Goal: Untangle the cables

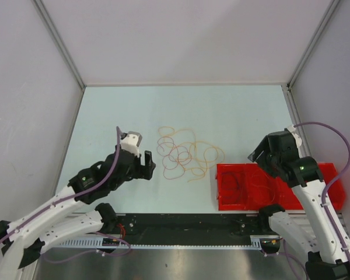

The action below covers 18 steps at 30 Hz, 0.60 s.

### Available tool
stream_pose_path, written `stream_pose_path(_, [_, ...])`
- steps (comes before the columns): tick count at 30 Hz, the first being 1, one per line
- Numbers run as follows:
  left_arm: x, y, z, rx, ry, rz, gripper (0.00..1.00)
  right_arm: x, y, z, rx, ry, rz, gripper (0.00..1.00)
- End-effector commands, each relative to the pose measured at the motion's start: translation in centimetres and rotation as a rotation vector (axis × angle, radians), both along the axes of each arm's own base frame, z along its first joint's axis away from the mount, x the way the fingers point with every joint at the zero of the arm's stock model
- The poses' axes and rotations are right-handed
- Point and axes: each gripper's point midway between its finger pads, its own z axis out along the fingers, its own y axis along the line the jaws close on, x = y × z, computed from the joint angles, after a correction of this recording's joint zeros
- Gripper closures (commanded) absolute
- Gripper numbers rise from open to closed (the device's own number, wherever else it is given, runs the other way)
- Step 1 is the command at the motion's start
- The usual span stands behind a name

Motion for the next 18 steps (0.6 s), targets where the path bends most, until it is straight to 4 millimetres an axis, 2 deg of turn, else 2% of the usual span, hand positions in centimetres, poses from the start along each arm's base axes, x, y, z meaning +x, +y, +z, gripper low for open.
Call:
stream_pose_path(1, [1.0,-3.4,0.1,-0.061,0.016,-0.048,0.17,1.9,2.4,3.4,0.009,-0.149,0.135,0.29])
stream_pose_path(5, [2.5,-5.5,-1.0,-0.064,0.05,-0.024,0.18,2.3,4.7,4.1,-0.001,-0.179,0.242,0.26])
stream_pose_path(6, [3.0,-6.2,-2.1,-0.039,0.071,-0.016,0.18,2.4,5.1,4.1,-0.004,-0.181,0.255,0.26])
stream_pose_path(8, [3.6,-7.2,-2.7,-0.034,0.094,-0.007,0.19,2.4,5.7,3.9,-0.017,-0.174,0.276,0.25])
stream_pose_path(9, [4.0,-7.8,-3.0,-0.037,0.102,-0.005,0.2,2.3,5.8,3.8,-0.021,-0.171,0.283,0.25])
stream_pose_path(10, [4.1,-8.6,-4.4,-0.013,0.14,-0.013,0.2,2.3,5.9,3.7,-0.025,-0.168,0.283,0.25])
stream_pose_path(12, [4.7,-9.7,-4.7,-0.03,0.151,0.002,0.21,2.3,5.9,3.6,-0.04,-0.165,0.296,0.25])
stream_pose_path(13, [4.9,-10.1,-5.7,-0.016,0.173,0.014,0.21,2.3,5.9,3.5,-0.046,-0.165,0.301,0.25])
stream_pose_path(18, [6.0,-12.3,-7.1,-0.053,0.216,0.071,0.24,2.5,5.7,3.8,-0.067,-0.187,0.323,0.22])
